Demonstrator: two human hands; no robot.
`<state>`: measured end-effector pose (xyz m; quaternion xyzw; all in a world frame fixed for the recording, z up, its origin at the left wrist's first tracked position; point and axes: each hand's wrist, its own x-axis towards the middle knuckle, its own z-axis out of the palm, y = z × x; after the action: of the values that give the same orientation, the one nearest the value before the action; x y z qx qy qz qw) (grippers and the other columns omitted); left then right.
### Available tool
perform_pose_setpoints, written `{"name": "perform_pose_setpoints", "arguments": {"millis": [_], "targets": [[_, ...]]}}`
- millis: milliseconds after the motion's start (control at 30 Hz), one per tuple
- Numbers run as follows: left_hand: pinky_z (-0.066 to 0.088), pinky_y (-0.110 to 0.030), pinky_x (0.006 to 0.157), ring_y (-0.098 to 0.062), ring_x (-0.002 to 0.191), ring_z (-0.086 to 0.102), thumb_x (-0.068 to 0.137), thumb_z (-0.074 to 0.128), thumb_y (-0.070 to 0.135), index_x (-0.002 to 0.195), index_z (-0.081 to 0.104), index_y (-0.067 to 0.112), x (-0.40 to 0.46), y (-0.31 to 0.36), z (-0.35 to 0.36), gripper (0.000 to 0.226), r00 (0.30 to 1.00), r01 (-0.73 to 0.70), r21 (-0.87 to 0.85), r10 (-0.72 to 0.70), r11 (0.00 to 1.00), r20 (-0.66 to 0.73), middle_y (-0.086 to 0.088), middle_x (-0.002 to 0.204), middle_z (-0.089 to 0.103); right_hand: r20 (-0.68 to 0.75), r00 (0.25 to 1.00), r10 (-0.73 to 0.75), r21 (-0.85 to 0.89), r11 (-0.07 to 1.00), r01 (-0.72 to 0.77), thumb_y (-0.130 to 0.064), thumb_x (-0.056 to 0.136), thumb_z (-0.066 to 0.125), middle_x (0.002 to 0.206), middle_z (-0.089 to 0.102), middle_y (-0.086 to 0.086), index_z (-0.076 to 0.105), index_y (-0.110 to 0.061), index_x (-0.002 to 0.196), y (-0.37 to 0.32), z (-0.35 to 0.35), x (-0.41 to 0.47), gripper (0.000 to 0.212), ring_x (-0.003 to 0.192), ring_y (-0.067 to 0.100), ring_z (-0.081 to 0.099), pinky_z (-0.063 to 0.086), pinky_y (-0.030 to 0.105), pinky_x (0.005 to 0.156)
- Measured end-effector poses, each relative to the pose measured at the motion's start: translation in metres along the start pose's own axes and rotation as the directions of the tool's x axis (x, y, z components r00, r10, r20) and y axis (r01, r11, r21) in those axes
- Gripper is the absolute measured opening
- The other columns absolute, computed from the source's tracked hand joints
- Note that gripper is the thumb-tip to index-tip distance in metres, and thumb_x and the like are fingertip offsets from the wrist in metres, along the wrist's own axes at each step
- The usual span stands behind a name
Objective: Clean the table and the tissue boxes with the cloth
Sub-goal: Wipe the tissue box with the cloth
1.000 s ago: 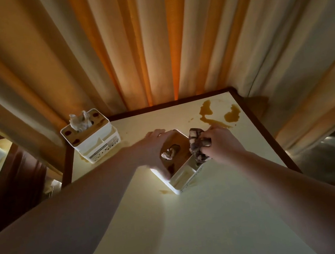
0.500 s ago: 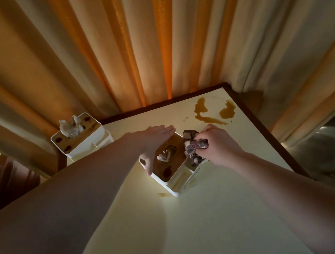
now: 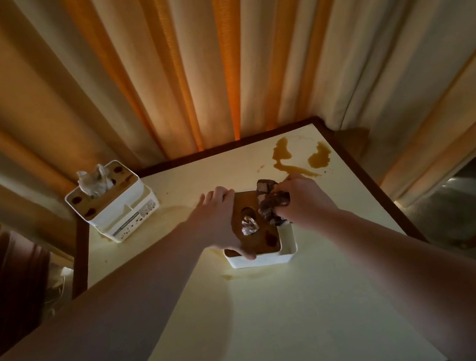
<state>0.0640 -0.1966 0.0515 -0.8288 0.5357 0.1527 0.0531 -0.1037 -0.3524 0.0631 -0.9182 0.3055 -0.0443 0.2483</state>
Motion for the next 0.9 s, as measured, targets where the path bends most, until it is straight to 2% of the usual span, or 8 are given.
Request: {"name": "perform_pose_setpoints", "arguments": {"millis": [67, 167, 300, 367, 500, 667, 800, 900], "targets": [[0.035, -0.045, 0.116, -0.027, 0.132, 0.037, 0.035, 0.065, 0.103, 0.154, 0.026, 0.018, -0.002, 0.005, 0.005, 0.151, 0.999, 0.039, -0.018, -0.039, 0.999, -0.026, -0.004, 0.147, 0.031, 0.002, 1.0, -0.009, 0.029, 1.0, 0.009, -0.02, 0.088, 0.072, 0.103, 0.056, -0.003, 0.078, -0.022, 0.104, 0.002, 0.001, 0.0, 0.017, 0.084, 0.007, 0.056, 0.044, 0.02, 0.069], [0.04, -0.046, 0.112, -0.028, 0.129, 0.038, 0.054, 0.062, 0.097, 0.147, 0.041, 0.025, -0.002, 0.009, 0.006, 0.119, 0.992, 0.042, -0.117, -0.055, 0.992, -0.111, -0.004, 0.142, 0.037, 0.007, 1.0, -0.021, 0.031, 0.999, 0.02, -0.021, 0.088, 0.072, 0.106, 0.058, -0.003, 0.078, -0.023, 0.107, 0.003, 0.0, -0.001, 0.02, 0.087, 0.01, 0.058, 0.05, 0.026, 0.078], [0.041, -0.044, 0.11, -0.021, 0.137, 0.028, 0.076, 0.073, 0.059, 0.122, 0.063, 0.032, -0.001, 0.009, 0.001, 0.055, 0.979, -0.124, -0.208, 0.085, 0.97, -0.186, 0.004, 0.143, 0.037, 0.006, 1.0, -0.018, 0.018, 1.0, 0.018, -0.021, 0.086, 0.072, 0.106, 0.057, -0.003, 0.078, -0.023, 0.109, 0.007, -0.001, -0.002, 0.024, 0.089, 0.013, 0.059, 0.051, 0.026, 0.079], [0.04, -0.045, 0.11, -0.019, 0.138, 0.026, 0.079, 0.072, 0.052, 0.109, 0.071, 0.032, 0.0, 0.01, 0.001, 0.036, 0.979, -0.161, -0.186, 0.132, 0.969, -0.158, 0.006, 0.143, 0.039, 0.001, 1.0, -0.014, 0.019, 1.0, 0.014, -0.021, 0.086, 0.072, 0.106, 0.055, -0.004, 0.078, -0.023, 0.109, 0.007, -0.001, -0.004, 0.024, 0.088, 0.013, 0.058, 0.051, 0.026, 0.079], [0.041, -0.046, 0.111, -0.017, 0.137, 0.025, 0.087, 0.07, 0.04, 0.101, 0.076, 0.031, 0.002, 0.011, 0.007, 0.018, 0.98, -0.168, -0.17, 0.145, 0.971, -0.136, 0.006, 0.142, 0.042, -0.004, 1.0, -0.021, 0.035, 0.999, 0.021, -0.021, 0.087, 0.071, 0.104, 0.053, -0.005, 0.078, -0.023, 0.109, 0.008, 0.0, -0.006, 0.023, 0.085, 0.01, 0.057, 0.052, 0.026, 0.079], [0.043, -0.042, 0.108, -0.015, 0.13, 0.032, 0.093, 0.066, 0.034, 0.099, 0.075, 0.025, 0.008, 0.01, 0.008, 0.014, 0.968, -0.184, -0.219, 0.138, 0.958, -0.212, 0.007, 0.13, 0.05, -0.005, 0.999, -0.042, 0.044, 0.998, 0.042, -0.021, 0.086, 0.073, 0.103, 0.054, -0.004, 0.078, -0.022, 0.108, 0.007, 0.0, -0.005, 0.022, 0.087, 0.014, 0.059, 0.054, 0.029, 0.081], [0.045, -0.04, 0.101, -0.016, 0.12, 0.041, 0.094, 0.067, 0.034, 0.09, 0.068, 0.027, 0.016, 0.005, -0.008, 0.008, 0.958, -0.133, -0.317, 0.04, 0.939, -0.285, 0.006, 0.114, 0.055, -0.004, 0.998, -0.07, 0.035, 0.997, 0.07, -0.023, 0.086, 0.072, 0.105, 0.055, -0.003, 0.079, -0.024, 0.109, 0.007, -0.002, -0.002, 0.025, 0.089, 0.014, 0.06, 0.053, 0.028, 0.082], [0.046, -0.04, 0.097, -0.017, 0.117, 0.045, 0.097, 0.064, 0.036, 0.092, 0.066, 0.026, 0.026, 0.001, -0.02, 0.011, 0.945, -0.082, -0.329, -0.032, 0.941, -0.327, 0.004, 0.112, 0.056, -0.004, 0.998, -0.07, 0.046, 0.997, 0.07, -0.023, 0.085, 0.074, 0.108, 0.056, -0.003, 0.077, -0.025, 0.116, 0.005, -0.002, 0.0, 0.031, 0.091, 0.015, 0.06, 0.051, 0.026, 0.081]]}}
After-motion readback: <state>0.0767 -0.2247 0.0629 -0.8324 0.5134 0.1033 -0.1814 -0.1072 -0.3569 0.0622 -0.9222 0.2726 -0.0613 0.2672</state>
